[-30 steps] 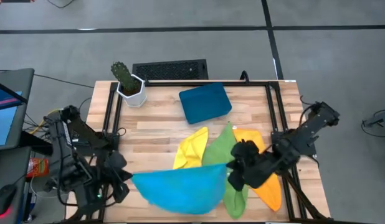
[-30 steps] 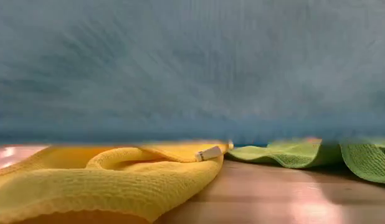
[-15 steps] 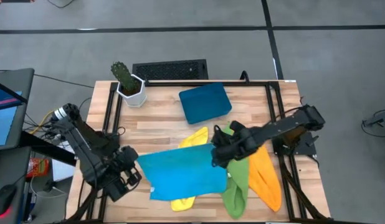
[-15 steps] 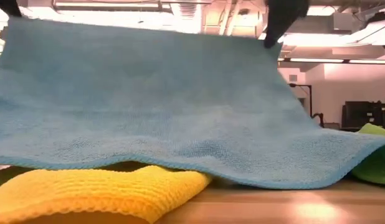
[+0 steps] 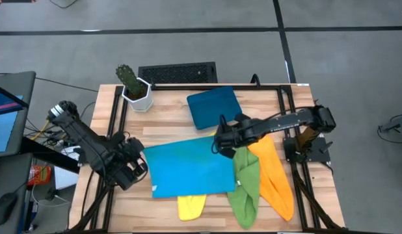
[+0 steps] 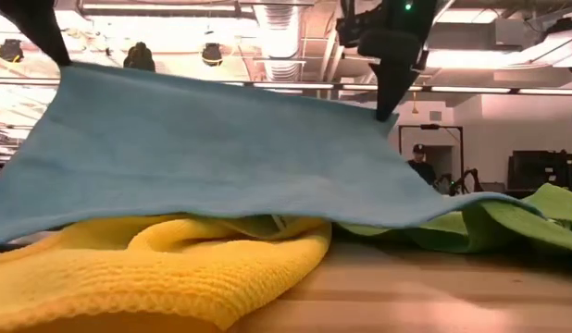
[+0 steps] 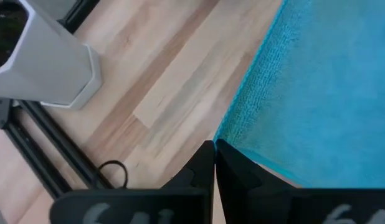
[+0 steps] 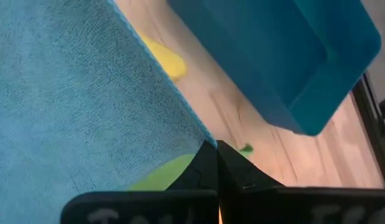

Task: Fold microfiber towels
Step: Fold the blue microfiber cloth

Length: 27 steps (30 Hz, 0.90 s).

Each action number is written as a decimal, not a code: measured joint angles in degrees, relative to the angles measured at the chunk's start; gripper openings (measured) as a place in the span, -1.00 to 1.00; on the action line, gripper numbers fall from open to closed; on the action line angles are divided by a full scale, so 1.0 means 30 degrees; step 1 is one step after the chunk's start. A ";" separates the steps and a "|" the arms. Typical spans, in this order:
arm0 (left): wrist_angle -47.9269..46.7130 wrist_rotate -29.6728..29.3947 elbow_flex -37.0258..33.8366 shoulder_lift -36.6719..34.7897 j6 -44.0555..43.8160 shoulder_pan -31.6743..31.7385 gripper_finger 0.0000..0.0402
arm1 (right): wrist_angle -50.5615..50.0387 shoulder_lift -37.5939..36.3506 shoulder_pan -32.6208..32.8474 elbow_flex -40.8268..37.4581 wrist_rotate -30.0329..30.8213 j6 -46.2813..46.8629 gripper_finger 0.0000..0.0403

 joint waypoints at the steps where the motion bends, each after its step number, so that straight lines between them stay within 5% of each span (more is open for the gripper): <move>1: 0.0000 0.0000 -0.0285 -0.0250 -0.0112 0.0028 -1.00 | 0.0232 -0.0007 -0.0068 -0.0061 0.0001 -0.0189 -0.95; 11: 0.2297 0.0547 -0.1819 -0.1121 -0.0796 0.0058 -1.00 | 0.0997 -0.0487 0.1164 -0.0562 -0.0650 -0.0154 -0.95; 27: 0.6441 0.1937 -0.1819 -0.0959 -0.0620 -0.1289 -1.00 | 0.1990 -0.1326 0.5822 -0.1528 -0.1175 0.4453 -0.95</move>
